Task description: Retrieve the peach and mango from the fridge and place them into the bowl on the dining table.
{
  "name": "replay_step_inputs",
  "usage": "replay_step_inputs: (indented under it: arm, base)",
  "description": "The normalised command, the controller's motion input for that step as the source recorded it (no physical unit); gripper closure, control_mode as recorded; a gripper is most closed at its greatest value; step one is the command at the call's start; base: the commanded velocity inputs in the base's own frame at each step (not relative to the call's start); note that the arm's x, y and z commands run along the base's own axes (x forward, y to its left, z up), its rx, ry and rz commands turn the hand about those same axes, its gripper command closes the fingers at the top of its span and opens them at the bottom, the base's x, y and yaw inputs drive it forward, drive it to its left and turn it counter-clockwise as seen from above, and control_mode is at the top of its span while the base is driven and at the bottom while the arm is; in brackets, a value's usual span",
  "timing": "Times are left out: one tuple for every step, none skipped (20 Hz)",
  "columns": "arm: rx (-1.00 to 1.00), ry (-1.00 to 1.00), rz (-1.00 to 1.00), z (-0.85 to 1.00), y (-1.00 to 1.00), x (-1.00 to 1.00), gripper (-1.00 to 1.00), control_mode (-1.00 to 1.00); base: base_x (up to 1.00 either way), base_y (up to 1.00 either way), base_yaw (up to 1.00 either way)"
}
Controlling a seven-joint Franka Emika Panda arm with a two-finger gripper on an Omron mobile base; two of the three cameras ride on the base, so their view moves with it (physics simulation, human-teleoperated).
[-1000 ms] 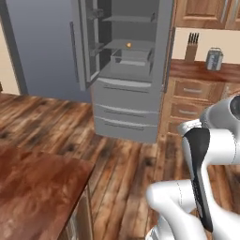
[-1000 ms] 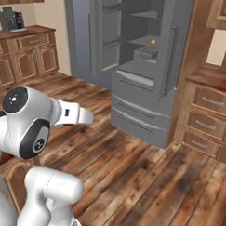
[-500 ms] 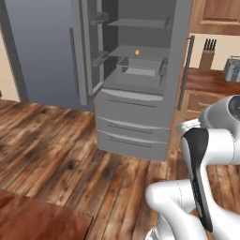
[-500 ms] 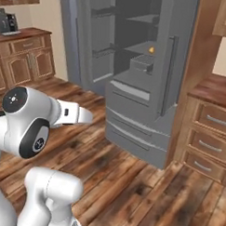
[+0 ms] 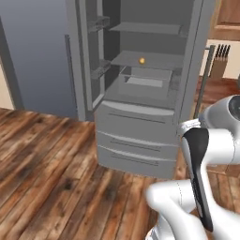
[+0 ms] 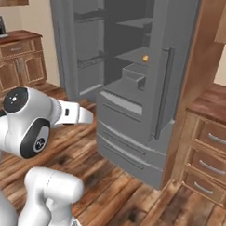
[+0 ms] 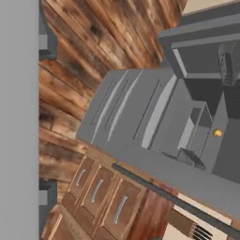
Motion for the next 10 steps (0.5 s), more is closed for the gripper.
replay_step_inputs:
  arm:
    - [0.0, 0.0, 0.0, 0.0, 0.0, 0.0, -1.0, 1.0]
    - [0.0, 0.0, 0.0, 0.0, 0.0, 0.0, -1.0, 1.0]
    - [0.0, 0.0, 0.0, 0.0, 0.0, 0.0, -1.0, 1.0]
    - [0.0, 0.0, 0.0, 0.0, 0.0, 0.0, -1.0, 1.0]
    - [0.0, 0.0, 0.0, 0.0, 0.0, 0.0, -1.0, 1.0]
    - [0.0, 0.0, 0.0, 0.0, 0.0, 0.0, -1.0, 1.0]
    - [0.0, 0.0, 0.0, 0.0, 0.0, 0.0, -1.0, 1.0]
    - [0.0, 0.0, 0.0, 0.0, 0.0, 0.0, -1.0, 1.0]
    - [0.0, 0.0, 0.0, 0.0, 0.0, 0.0, -1.0, 1.0]
    - [0.0, 0.0, 0.0, 0.0, 0.0, 0.0, -1.0, 1.0]
  base:
    - [0.86, 0.36, -0.06]
    - [0.84, 0.4, -0.07]
    - [0.83, 0.41, -0.08]
    - [0.82, 0.36, -0.08]
    - [0.81, 0.34, -0.09]
    - [0.8, 0.28, -0.09]
    - [0.71, 0.16, -0.12]
    - [0.62, 0.02, -0.15]
    - [0.57, 0.0, -0.15]
    - [0.56, 0.0, -0.16]
